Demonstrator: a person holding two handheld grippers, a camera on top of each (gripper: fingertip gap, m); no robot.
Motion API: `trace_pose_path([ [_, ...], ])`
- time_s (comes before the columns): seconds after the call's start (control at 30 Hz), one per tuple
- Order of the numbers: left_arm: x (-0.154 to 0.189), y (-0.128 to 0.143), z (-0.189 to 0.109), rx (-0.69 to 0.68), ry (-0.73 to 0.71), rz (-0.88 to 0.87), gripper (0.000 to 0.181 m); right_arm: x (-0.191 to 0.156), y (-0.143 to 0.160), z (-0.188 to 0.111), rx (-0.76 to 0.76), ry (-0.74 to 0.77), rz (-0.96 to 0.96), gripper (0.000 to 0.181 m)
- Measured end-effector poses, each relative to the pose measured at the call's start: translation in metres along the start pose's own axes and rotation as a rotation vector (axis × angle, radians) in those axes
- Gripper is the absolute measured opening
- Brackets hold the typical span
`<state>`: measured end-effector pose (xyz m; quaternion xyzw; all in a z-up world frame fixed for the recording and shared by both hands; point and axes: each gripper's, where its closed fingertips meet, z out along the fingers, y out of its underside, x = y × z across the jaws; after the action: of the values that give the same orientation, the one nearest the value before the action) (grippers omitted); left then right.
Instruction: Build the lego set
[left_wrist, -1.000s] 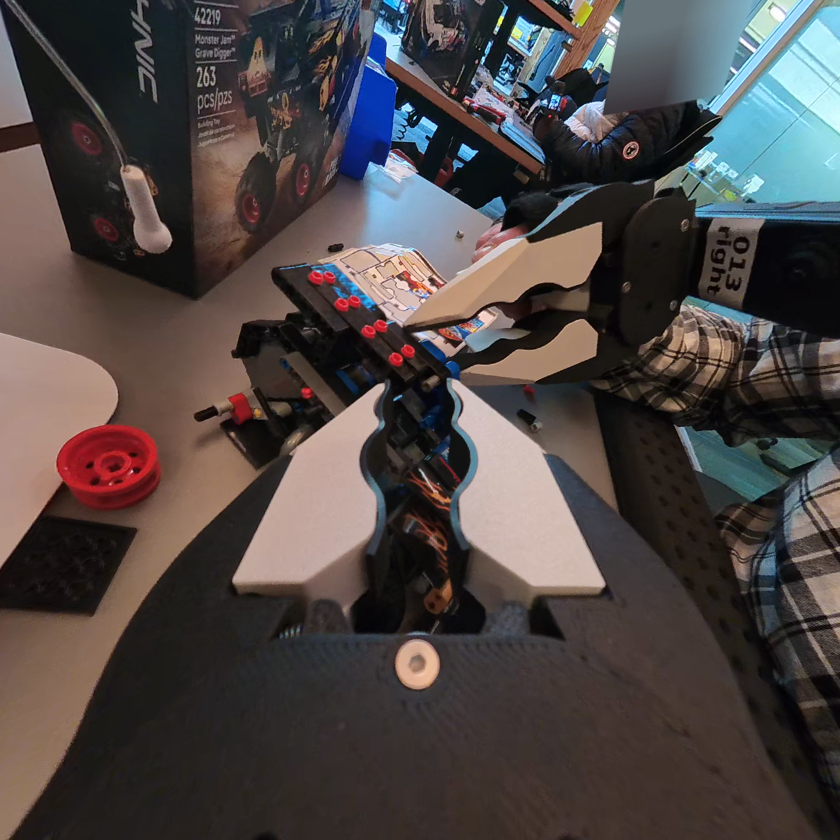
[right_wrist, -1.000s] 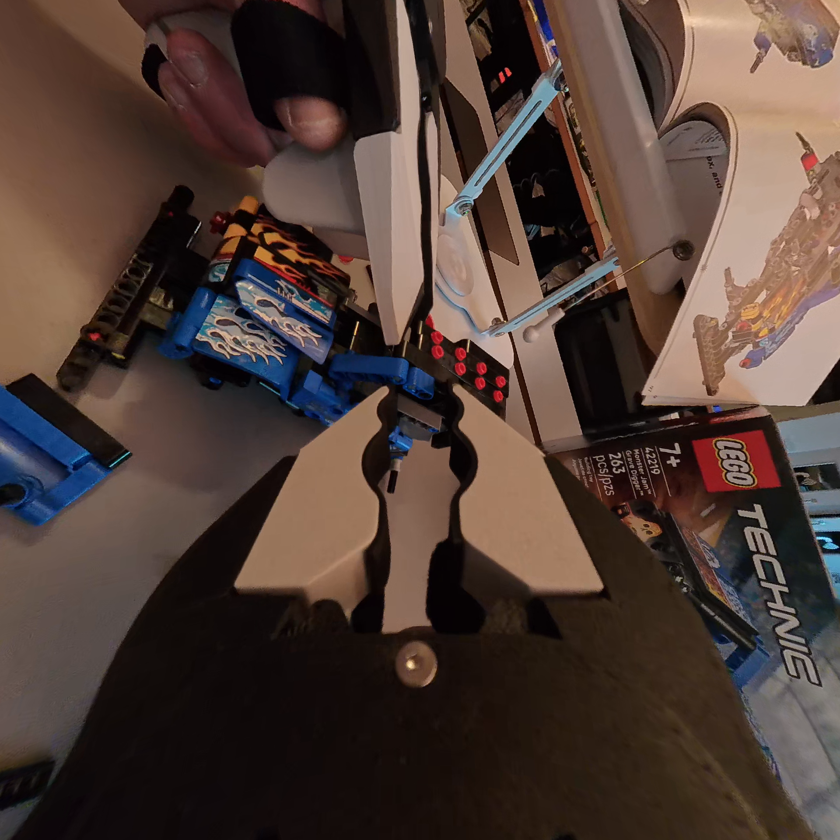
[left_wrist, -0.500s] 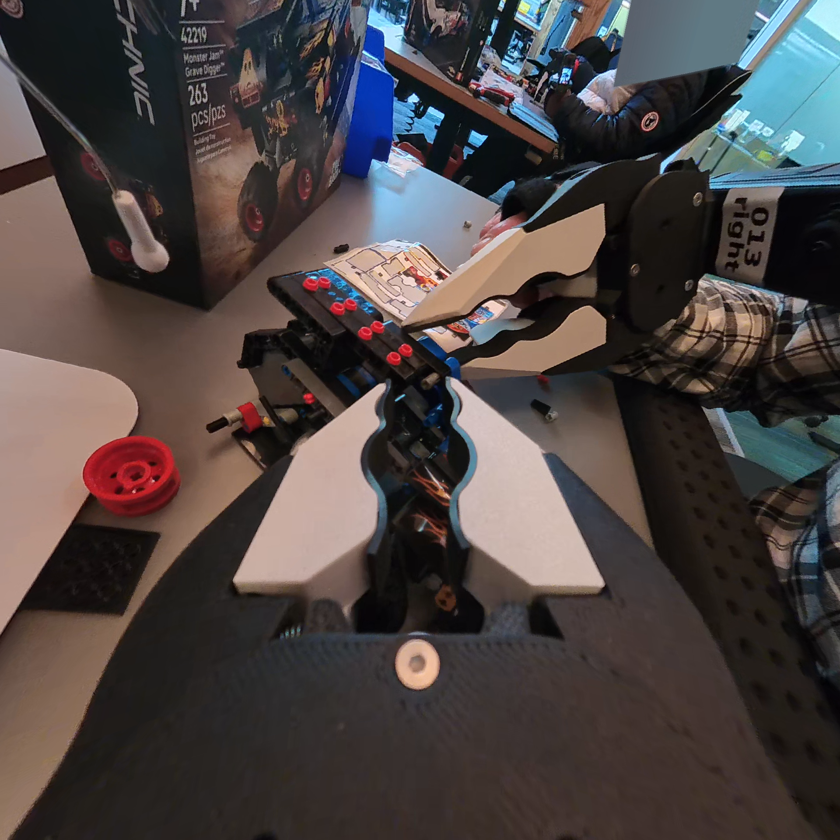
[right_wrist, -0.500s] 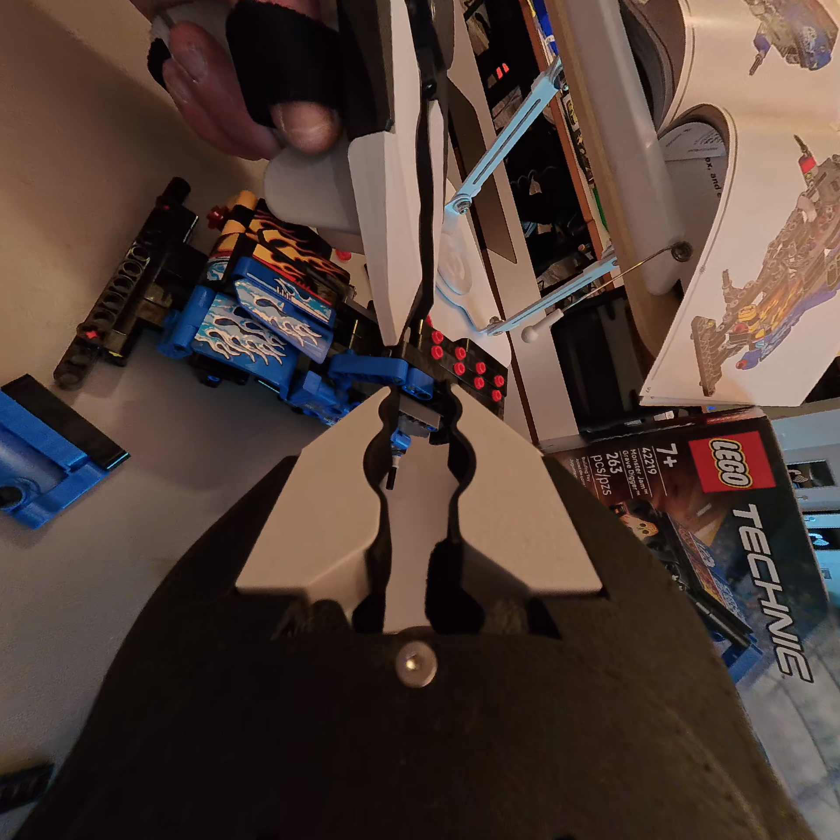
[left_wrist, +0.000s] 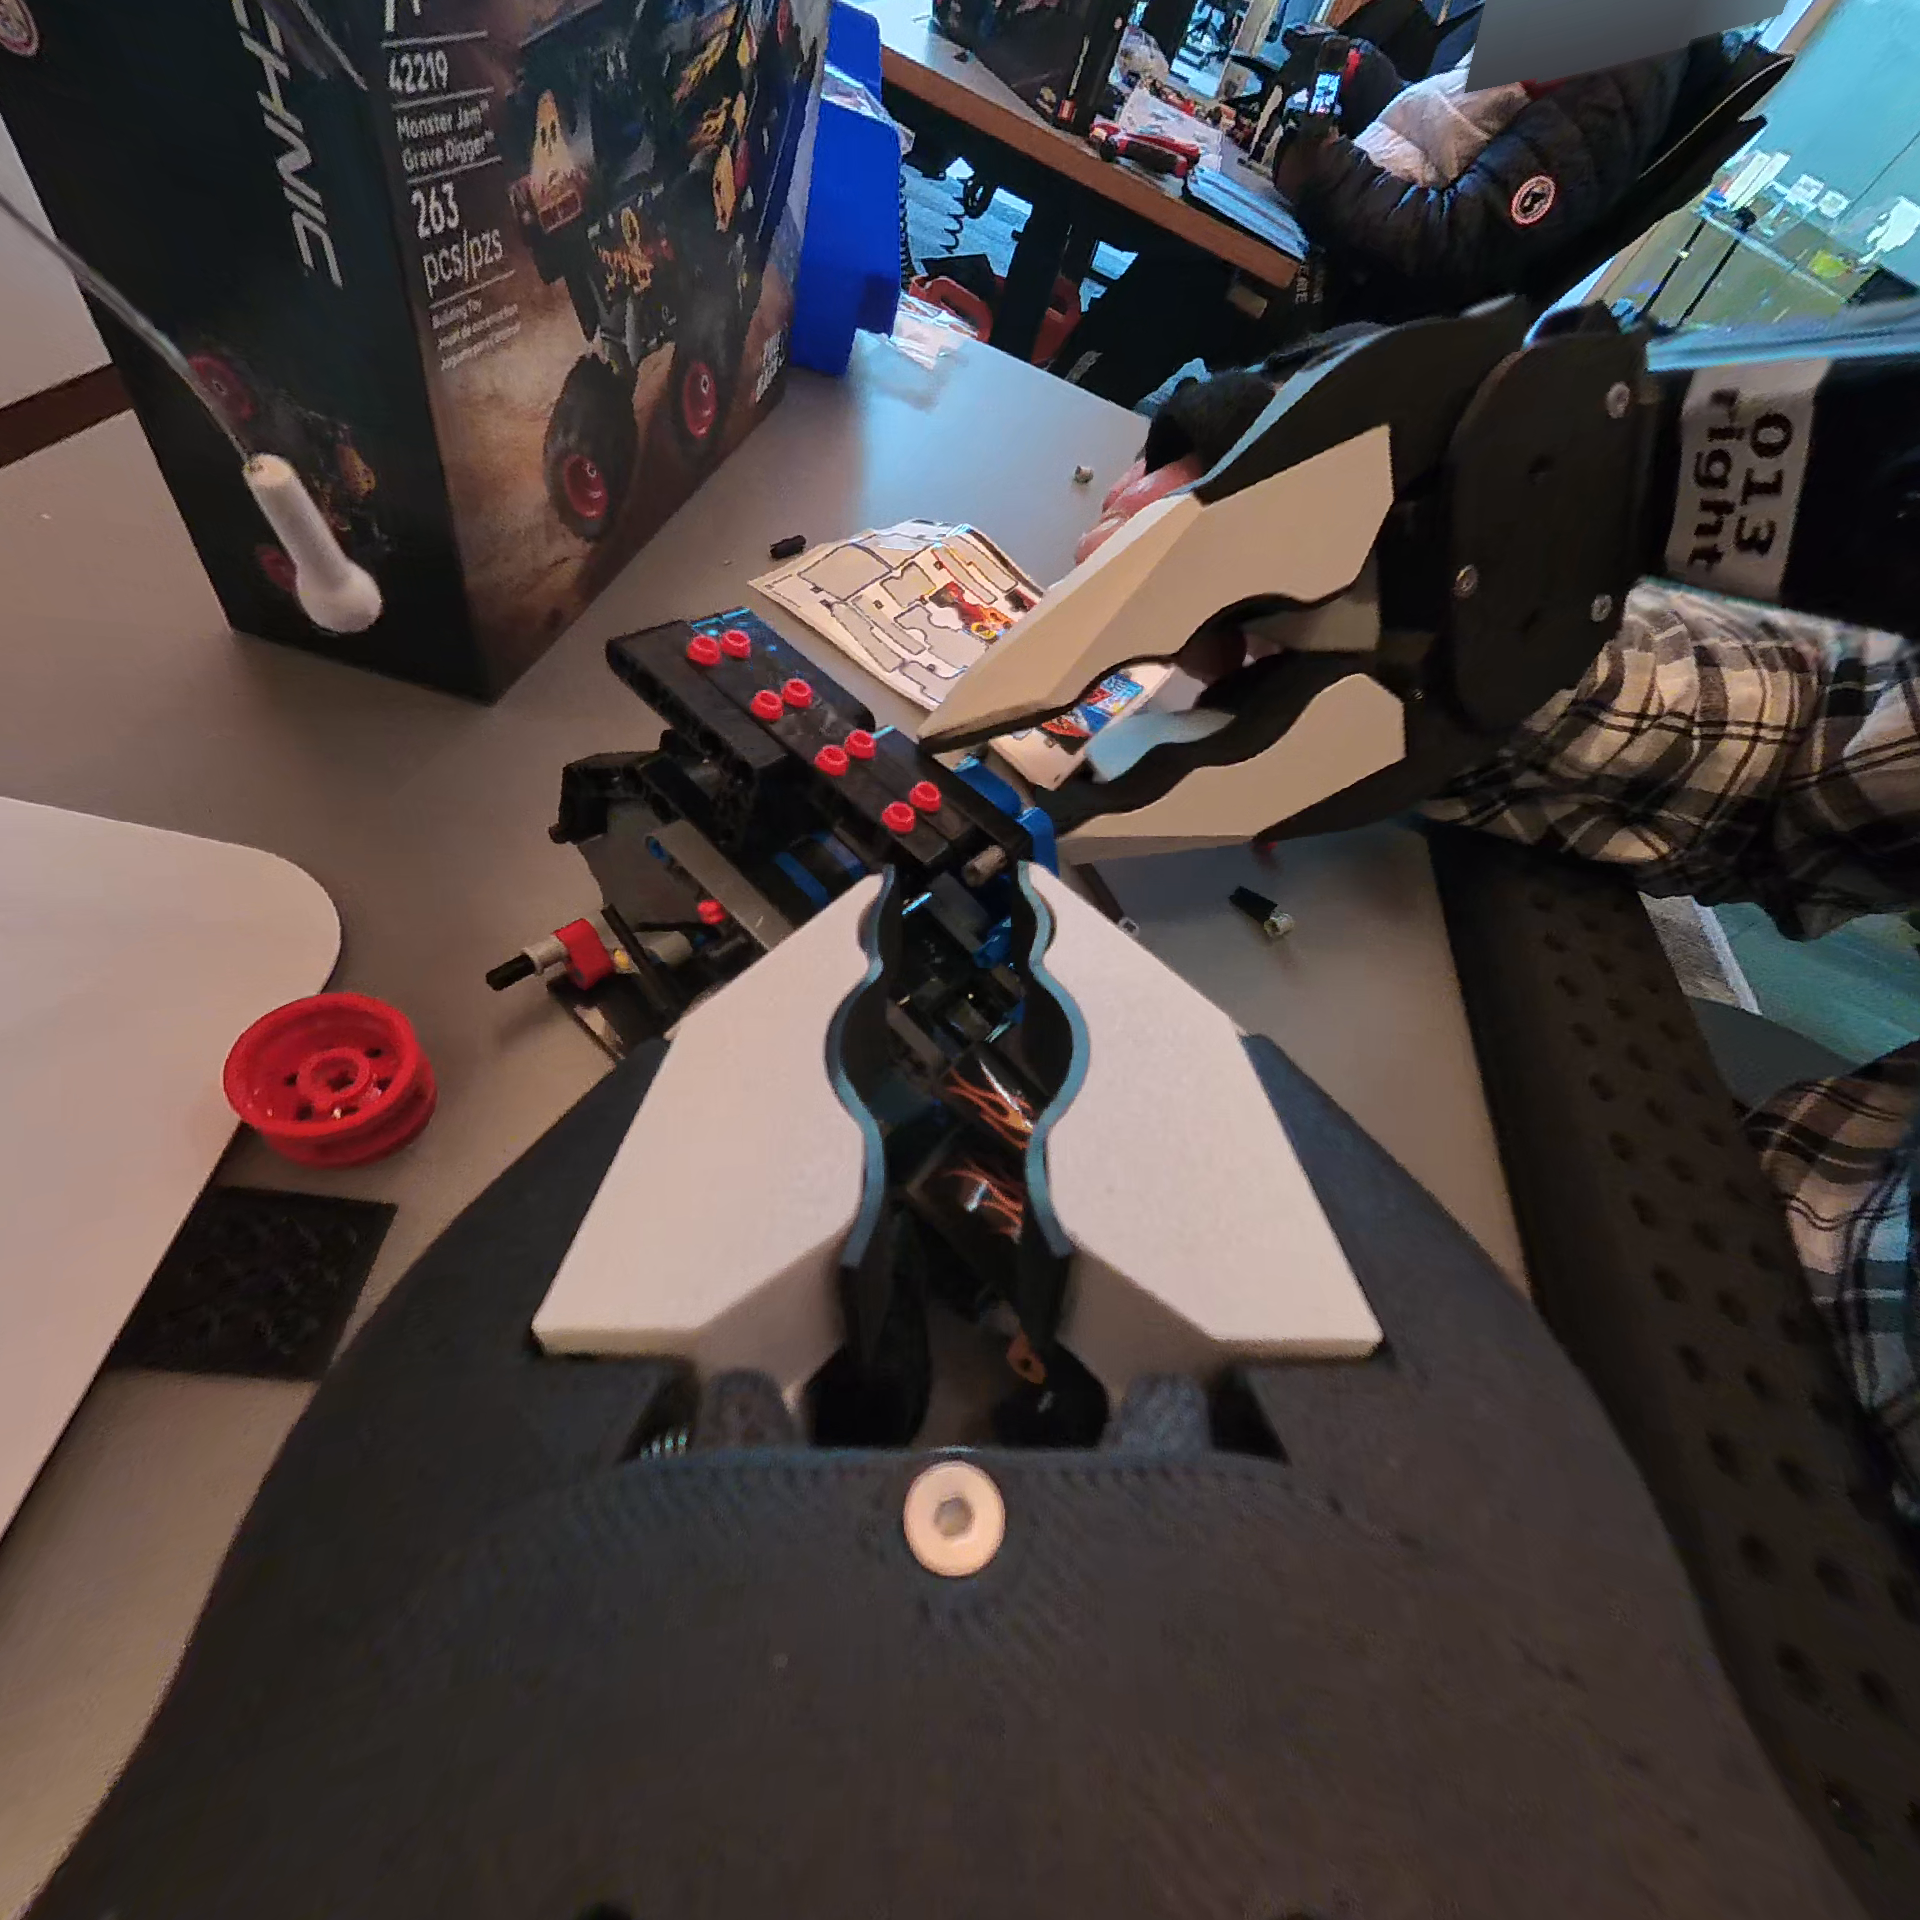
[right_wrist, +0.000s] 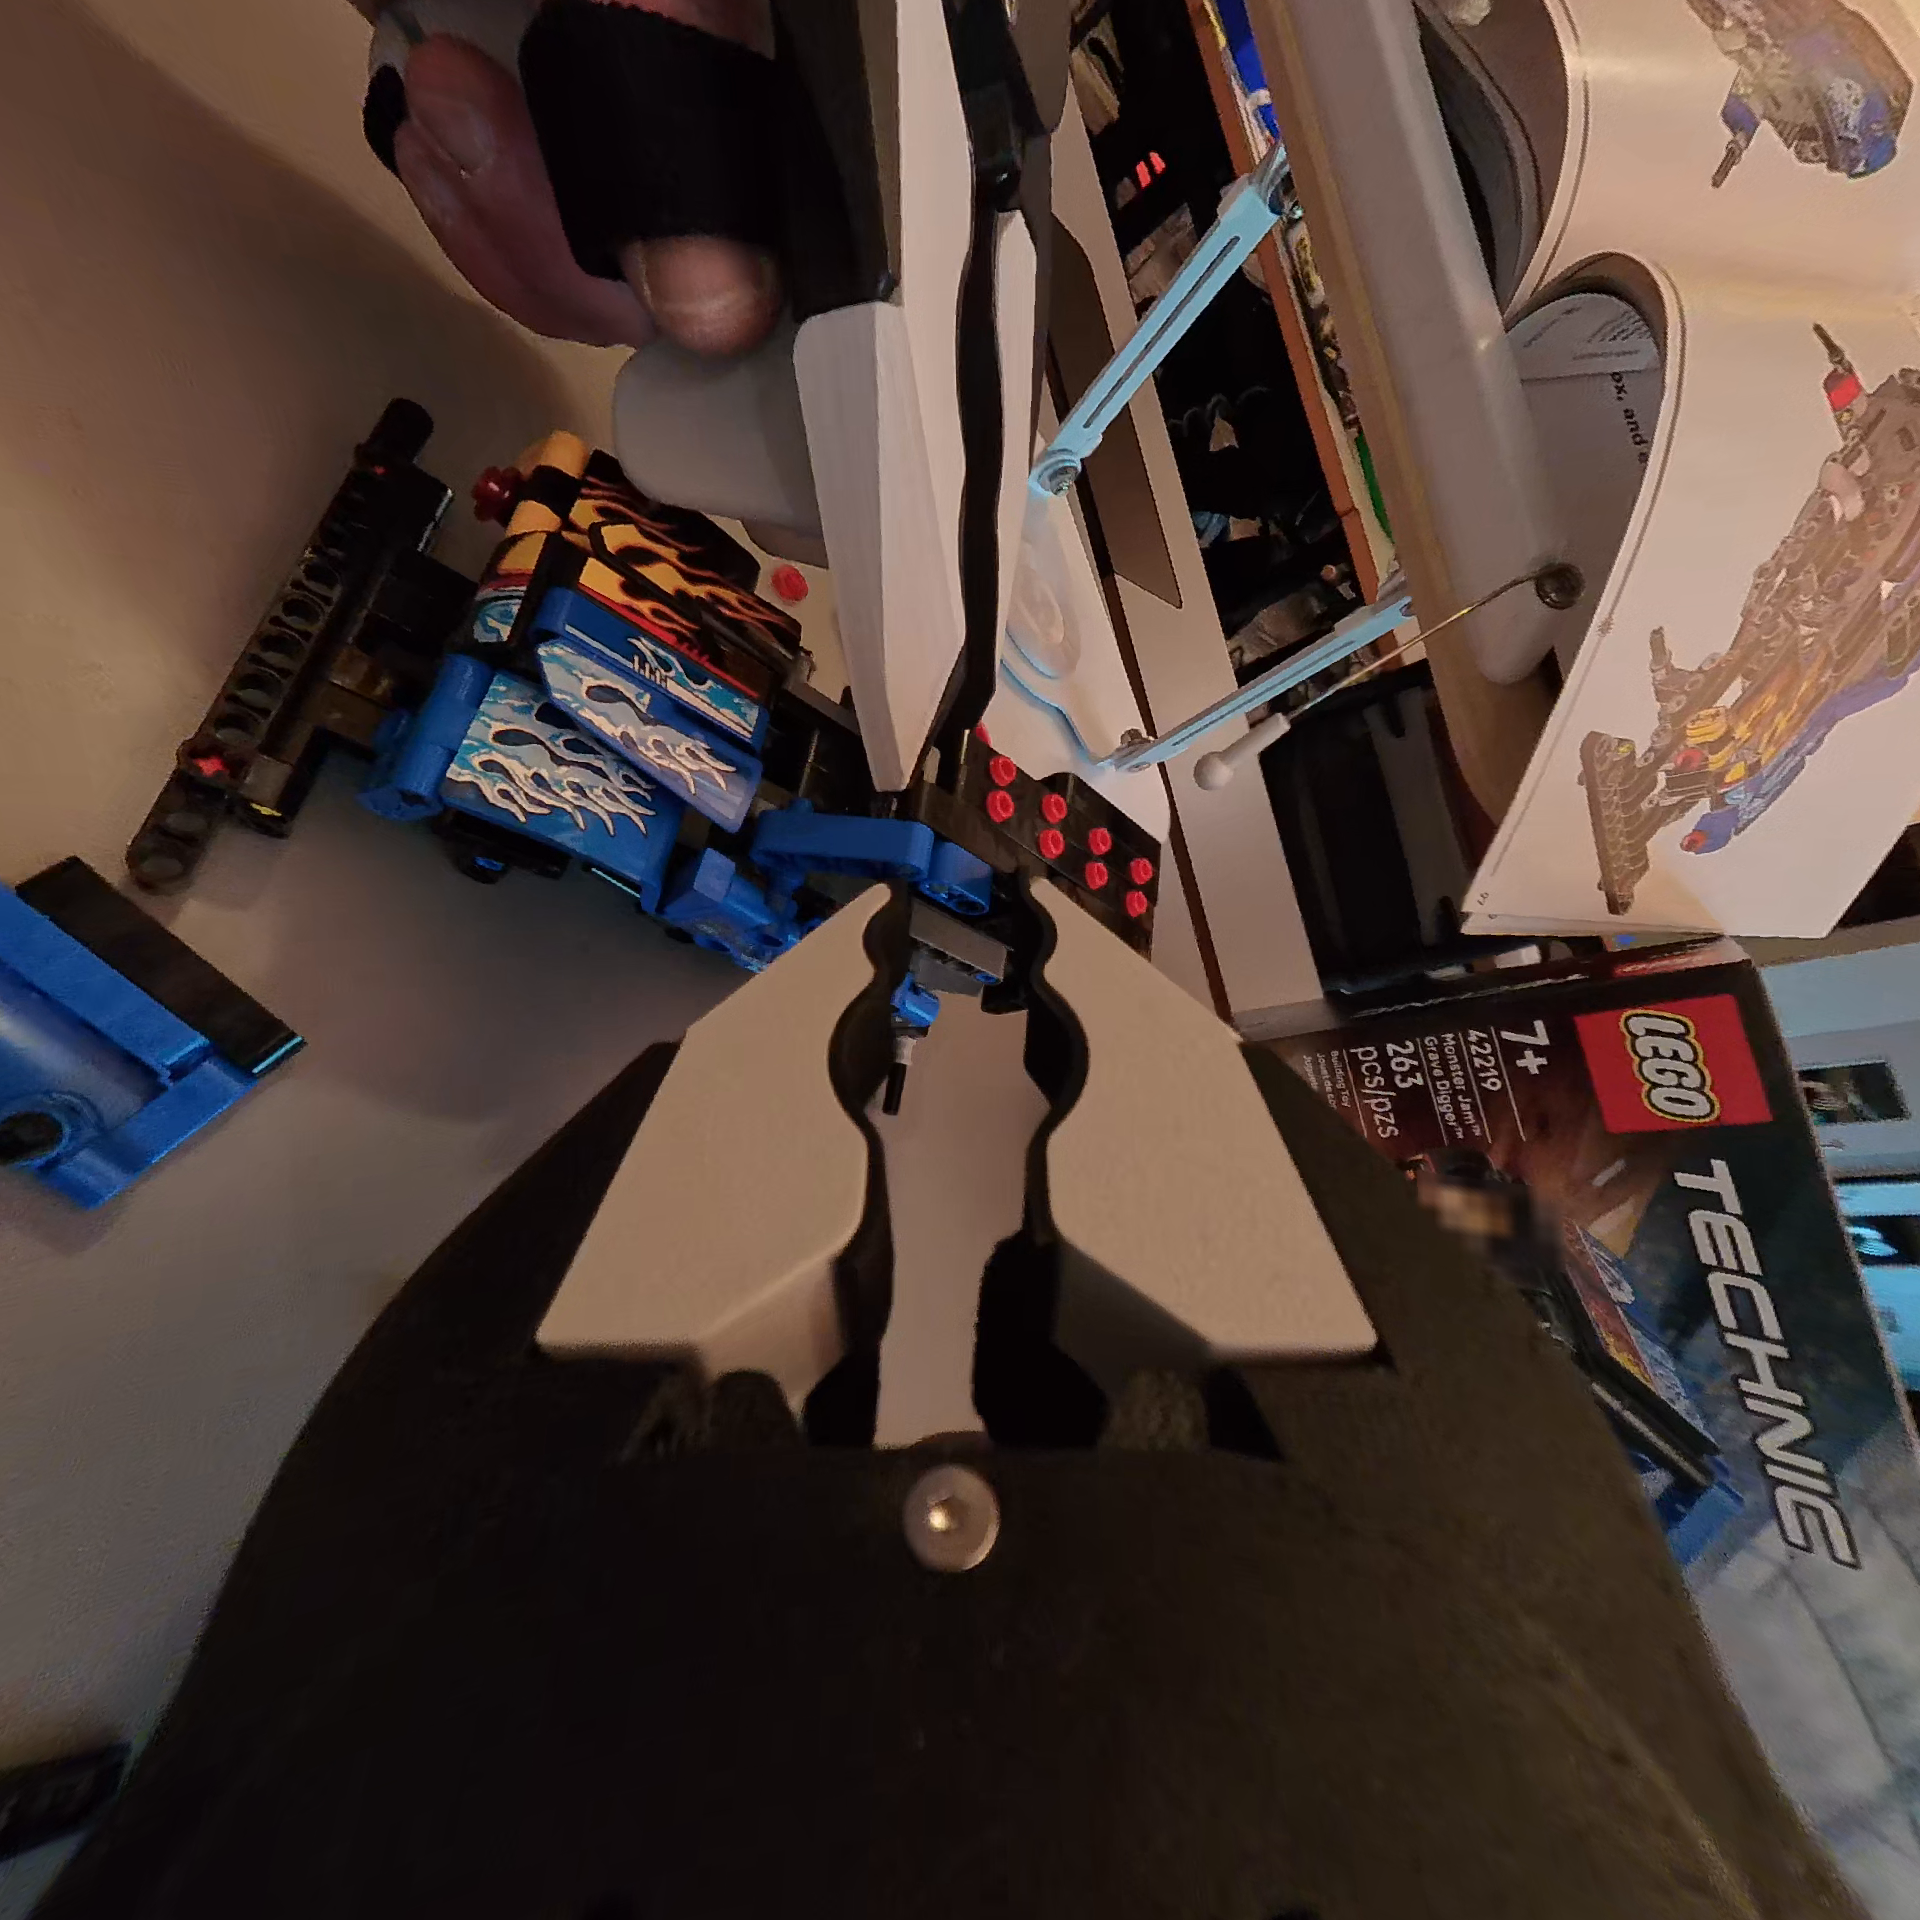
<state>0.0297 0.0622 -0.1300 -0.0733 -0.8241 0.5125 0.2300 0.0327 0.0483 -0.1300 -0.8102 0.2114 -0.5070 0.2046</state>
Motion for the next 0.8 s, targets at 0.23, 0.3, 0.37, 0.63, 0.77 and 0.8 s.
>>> trace_pose_path([
  [0.23, -0.001, 0.001, -0.005, -0.003, 0.015, -0.018, 0.027, 0.033, 0.004, -0.024, 0.112, -0.017, 0.238, 0.023],
  [0.3, -0.001, 0.001, -0.006, -0.005, 0.016, -0.016, 0.028, 0.051, 0.015, -0.033, 0.113, 0.030, 0.288, 0.022],
  [0.37, -0.002, -0.001, -0.008, 0.003, 0.003, -0.003, 0.027, 0.067, 0.025, -0.042, 0.120, 0.067, 0.344, 0.022],
  [0.63, -0.006, 0.000, -0.016, 0.003, -0.010, -0.002, 0.028, 0.121, 0.069, -0.084, 0.118, 0.230, 0.563, 0.016],
  [0.77, -0.003, 0.010, -0.014, -0.051, -0.006, 0.020, 0.032, 0.119, 0.091, -0.087, 0.043, 0.216, 0.600, 0.018],
  [0.8, -0.002, 0.012, -0.013, -0.065, -0.001, 0.025, 0.033, 0.116, 0.096, -0.086, 0.028, 0.199, 0.602, 0.019],
])
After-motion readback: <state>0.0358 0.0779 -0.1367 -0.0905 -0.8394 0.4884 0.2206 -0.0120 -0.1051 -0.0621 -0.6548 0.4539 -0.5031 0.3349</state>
